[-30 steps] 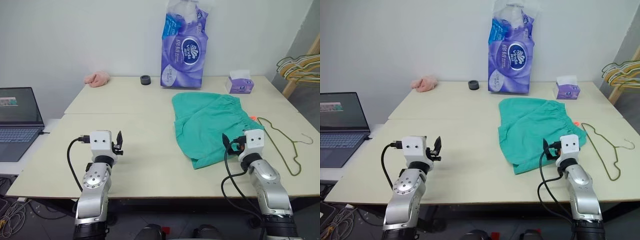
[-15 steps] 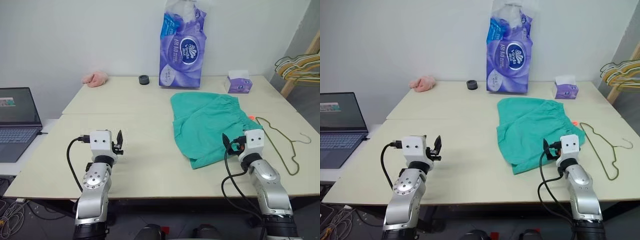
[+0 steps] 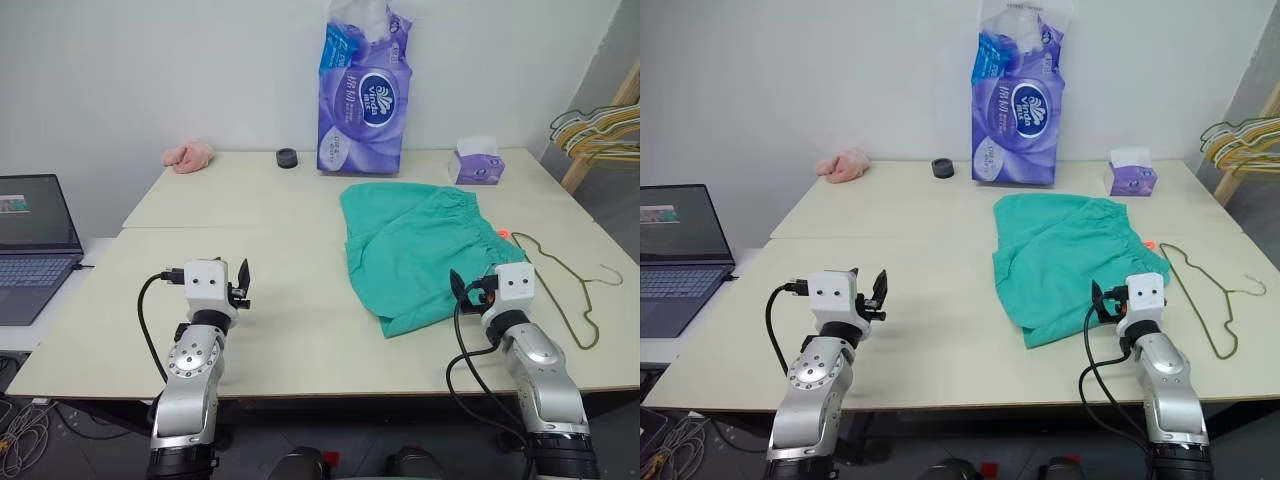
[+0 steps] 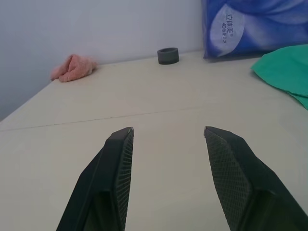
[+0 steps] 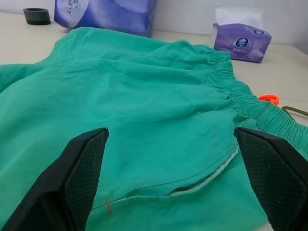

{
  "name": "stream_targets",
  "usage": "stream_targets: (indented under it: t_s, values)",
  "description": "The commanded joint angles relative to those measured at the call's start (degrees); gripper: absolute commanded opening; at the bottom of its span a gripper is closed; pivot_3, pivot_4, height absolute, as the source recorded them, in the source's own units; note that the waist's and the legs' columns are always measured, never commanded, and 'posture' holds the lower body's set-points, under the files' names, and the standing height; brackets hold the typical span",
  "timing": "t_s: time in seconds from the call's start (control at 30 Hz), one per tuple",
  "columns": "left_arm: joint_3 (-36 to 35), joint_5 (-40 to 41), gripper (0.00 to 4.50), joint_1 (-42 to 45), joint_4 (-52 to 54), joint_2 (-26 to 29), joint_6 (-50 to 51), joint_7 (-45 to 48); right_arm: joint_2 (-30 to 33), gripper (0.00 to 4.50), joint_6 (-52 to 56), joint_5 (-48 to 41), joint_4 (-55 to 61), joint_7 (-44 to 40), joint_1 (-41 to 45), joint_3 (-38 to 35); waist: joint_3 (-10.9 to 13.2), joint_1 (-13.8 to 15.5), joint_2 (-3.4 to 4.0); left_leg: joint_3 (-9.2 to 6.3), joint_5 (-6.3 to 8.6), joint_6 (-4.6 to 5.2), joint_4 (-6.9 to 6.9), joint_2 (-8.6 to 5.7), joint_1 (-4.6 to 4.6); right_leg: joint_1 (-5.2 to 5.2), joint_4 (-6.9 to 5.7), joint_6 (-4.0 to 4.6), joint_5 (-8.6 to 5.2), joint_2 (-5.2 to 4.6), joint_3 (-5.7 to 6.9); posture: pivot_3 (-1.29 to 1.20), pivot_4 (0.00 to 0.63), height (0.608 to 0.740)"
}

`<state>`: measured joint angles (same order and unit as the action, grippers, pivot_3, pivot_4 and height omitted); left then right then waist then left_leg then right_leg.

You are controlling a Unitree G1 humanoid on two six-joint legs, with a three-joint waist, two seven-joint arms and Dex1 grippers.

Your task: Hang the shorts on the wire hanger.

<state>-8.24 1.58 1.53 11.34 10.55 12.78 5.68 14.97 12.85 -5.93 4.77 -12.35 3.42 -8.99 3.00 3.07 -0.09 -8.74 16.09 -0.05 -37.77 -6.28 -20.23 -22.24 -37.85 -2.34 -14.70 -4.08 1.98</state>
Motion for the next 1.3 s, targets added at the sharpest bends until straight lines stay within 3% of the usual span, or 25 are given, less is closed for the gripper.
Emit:
stream_targets:
  t_s: [0.03,0.13,0.3,0.37,0.57,0.73,0.87,1.03,1.27,1.3]
  values:
    - [0.16,-0.51,2.46,0.59,1.27,0.85,-1.16,0.13,0.33,4.46,-0.88,-0.11,1.91,0.04,0.66,-0.1,0.07,0.0,0.08,0.0,0.0,0.0,0.0,0.0,-0.01,0.0,0.01,0.0,0.0,0.0,0.0,0.02,0.021,0.74]
    - [1.71,2.78,2.63,-1.44,3.07,1.99,-3.11,5.85,0.62,4.49,-0.76,-0.92,2.33,-1.75,0.31,0.43,0.12,-0.03,0.13,0.0,0.01,0.01,0.0,0.0,-0.03,-0.01,0.04,0.0,0.0,0.0,0.0,0.02,0.022,0.74]
    - [6.16,4.1,3.89,-3.85,4.53,6.88,-5.56,15.32,4.54,4.5,0.34,-2.8,6.48,-10.34,-2.01,3.5,0.4,-0.2,0.38,0.1,0.1,0.11,0.02,0.01,-0.09,-0.04,0.16,0.01,0.0,0.0,-0.07,-0.01,0.028,0.74]
    - [8.75,5.96,4.47,-3.11,4.81,9.35,-4.08,21.03,8.75,4.5,1.57,-5.04,10.82,-17.58,-4.26,5.92,0.53,-0.18,0.47,0.1,0.11,0.13,0.02,0.03,-0.1,-0.04,0.18,0.02,-0.01,0.0,-0.05,-0.02,0.031,0.74]
    - [19.02,5.65,4.47,2.53,4.44,17.02,-2.76,35.9,26.14,4.5,6.53,-10.26,23.31,-35.61,-12.09,9.32,0.86,-0.46,0.52,0.19,0.23,0.33,-0.01,0.08,-0.23,-0.01,0.45,-0.02,-0.01,-0.01,0.02,-0.06,0.039,0.74]
    - [25.78,3.51,4.47,10.32,-1.75,13.74,-1.16,38.6,34.82,4.5,8.68,-11.65,26.86,-40.65,-17.36,6.08,1.0,-1.27,0.37,0.2,0.31,0.47,-0.08,0.09,-0.47,0.0,0.84,-0.21,0.11,-0.02,0.05,-0.11,0.043,0.74]
    - [29.63,-0.16,4.47,14.18,-7.17,11.35,-1.48,38.42,34.12,4.5,9.19,-11.95,27.5,-38.5,-17.72,4.26,1.26,-2.23,-0.04,0.24,0.34,0.49,-0.08,0.1,-0.52,-0.02,0.9,-0.25,0.13,-0.02,0.04,-0.13,0.044,0.74]
    - [35.14,-4.93,4.47,19.3,-17.57,4.55,-1.47,36.35,34.27,4.5,8.85,-10.65,29.39,-37.33,-19.96,2.32,1.4,-3.09,-0.24,0.26,0.37,0.45,-0.12,0.1,-0.54,-0.01,0.92,-0.25,0.13,-0.02,0.01,-0.18,0.045,0.74]
    - [36.1,-8.68,4.47,23.22,-26.7,-1.8,-3.09,31.84,33.7,4.5,7.36,-7.7,29.79,-34.86,-21.32,2.0,1.42,-3.45,-0.28,0.3,0.39,0.47,-0.16,0.12,-0.54,0.0,0.94,-0.3,0.15,-0.03,0.01,-0.22,0.05,0.74]
    - [35.95,-9.03,4.29,23.46,-27.26,-2.13,-3.62,31.33,33.45,4.5,7.21,-7.43,29.82,-34.52,-21.54,1.83,1.42,-3.56,-0.28,0.31,0.38,0.47,-0.16,0.12,-0.54,0.01,0.93,-0.31,0.16,-0.03,0.01,-0.23,0.05,0.74]
